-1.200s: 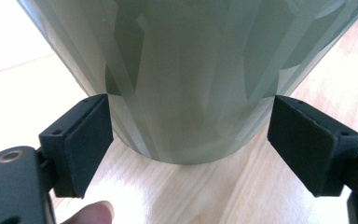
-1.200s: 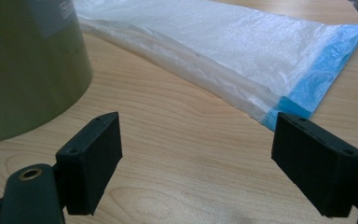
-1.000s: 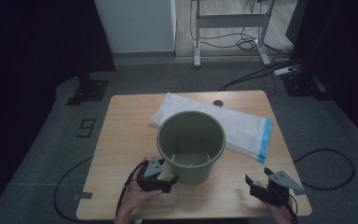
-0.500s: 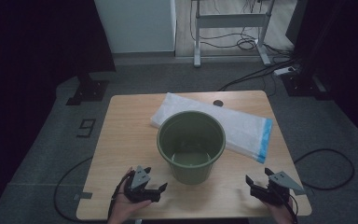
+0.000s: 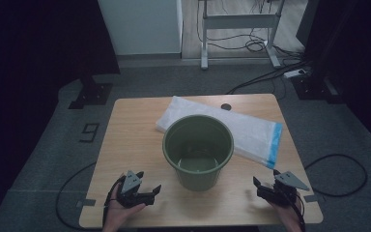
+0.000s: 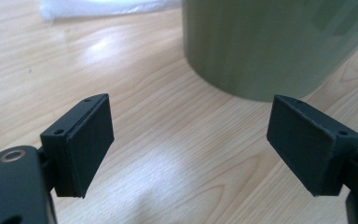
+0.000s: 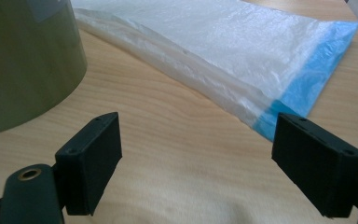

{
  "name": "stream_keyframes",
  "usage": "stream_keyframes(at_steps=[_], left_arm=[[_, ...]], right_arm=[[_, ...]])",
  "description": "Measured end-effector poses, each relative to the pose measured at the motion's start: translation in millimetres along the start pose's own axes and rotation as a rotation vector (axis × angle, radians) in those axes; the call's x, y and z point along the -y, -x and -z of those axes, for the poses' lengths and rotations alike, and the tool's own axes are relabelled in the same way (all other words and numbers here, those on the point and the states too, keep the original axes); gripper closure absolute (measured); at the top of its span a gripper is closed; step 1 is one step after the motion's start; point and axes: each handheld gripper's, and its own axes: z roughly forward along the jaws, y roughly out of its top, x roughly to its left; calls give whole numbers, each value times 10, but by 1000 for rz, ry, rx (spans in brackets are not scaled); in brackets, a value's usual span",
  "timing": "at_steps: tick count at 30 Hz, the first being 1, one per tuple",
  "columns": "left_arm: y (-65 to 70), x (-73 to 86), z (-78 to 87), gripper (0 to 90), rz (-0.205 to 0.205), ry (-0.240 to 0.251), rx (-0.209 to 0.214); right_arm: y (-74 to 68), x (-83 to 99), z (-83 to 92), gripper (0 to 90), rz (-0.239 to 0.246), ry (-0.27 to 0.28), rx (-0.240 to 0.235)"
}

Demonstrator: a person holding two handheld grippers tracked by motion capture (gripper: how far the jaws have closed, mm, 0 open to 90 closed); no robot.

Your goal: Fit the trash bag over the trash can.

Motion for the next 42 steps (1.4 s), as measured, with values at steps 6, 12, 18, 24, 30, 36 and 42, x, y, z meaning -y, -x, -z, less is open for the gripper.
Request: stream_keyframes(at_steps=[6,12,18,24,30,36,42], left_arm=[[-79,110,15,161,22,-29,-24],[-83,133,0,161,20,-32,-24],[-79,159,-55,161,3,-58,-26],[-111,170,-27,164,16,-49,-20],[-114,192,-48,174,15,-62,-23],[-98,203,-70,176,10,-71,-23],[-113,187,-52,176,22,-64,-17]], right_arm=[[-38,-116,-151,133,-16,-19,35],[-13,-352,-400,163,-6,-35,53],[-132,-570,-797,182,74,-137,3],[-165,-586,-1120,180,84,-222,-18],[-137,-521,-1224,313,74,-273,11],[-53,-484,-1187,614,28,-249,-6],[103,-407,-1017,888,30,-246,12]])
